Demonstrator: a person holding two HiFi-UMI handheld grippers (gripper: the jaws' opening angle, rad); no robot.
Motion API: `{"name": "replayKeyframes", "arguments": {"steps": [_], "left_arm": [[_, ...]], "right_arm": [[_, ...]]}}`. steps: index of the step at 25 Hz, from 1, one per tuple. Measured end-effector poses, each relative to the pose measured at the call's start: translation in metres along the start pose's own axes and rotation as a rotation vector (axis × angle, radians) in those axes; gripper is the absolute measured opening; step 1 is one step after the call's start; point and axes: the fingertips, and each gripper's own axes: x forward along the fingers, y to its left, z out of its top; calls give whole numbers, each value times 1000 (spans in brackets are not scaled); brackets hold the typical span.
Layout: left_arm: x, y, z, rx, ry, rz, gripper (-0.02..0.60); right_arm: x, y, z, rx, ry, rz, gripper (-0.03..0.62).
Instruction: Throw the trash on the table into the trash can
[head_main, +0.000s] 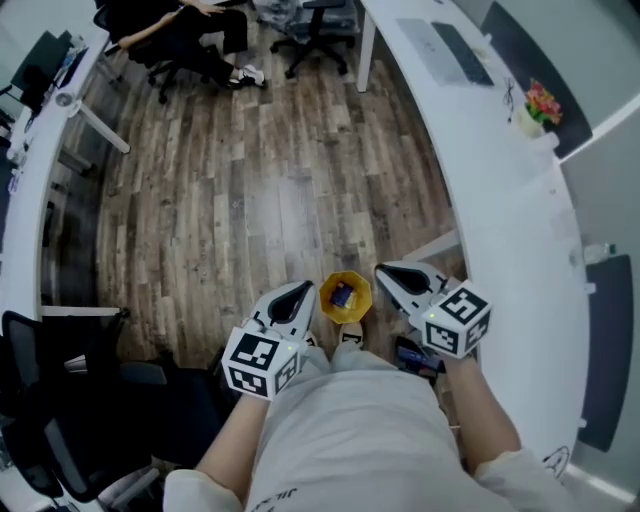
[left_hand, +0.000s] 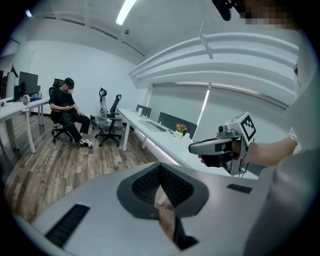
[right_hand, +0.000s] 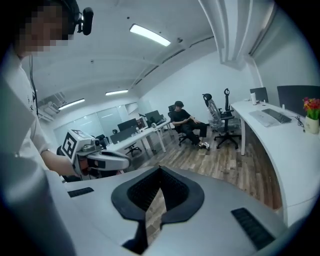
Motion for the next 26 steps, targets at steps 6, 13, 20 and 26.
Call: {"name": "replayKeyframes", "arguments": {"steps": [6,13,20,26], "left_arm": [[-8,-6,17,10,-39,-12,2],[-14,-4,22,8,-51,-6,2],[-14,-3,16,-1,-37,-2,2],[-13,-1,16,-8,-39,3,2]], "right_arm": [[0,10,6,26,-18,36,31],[0,20,7,-8,-11,56,31],[1,19,1,-2,0,60,31],[-2,15,4,9,-21,46,31]]}}
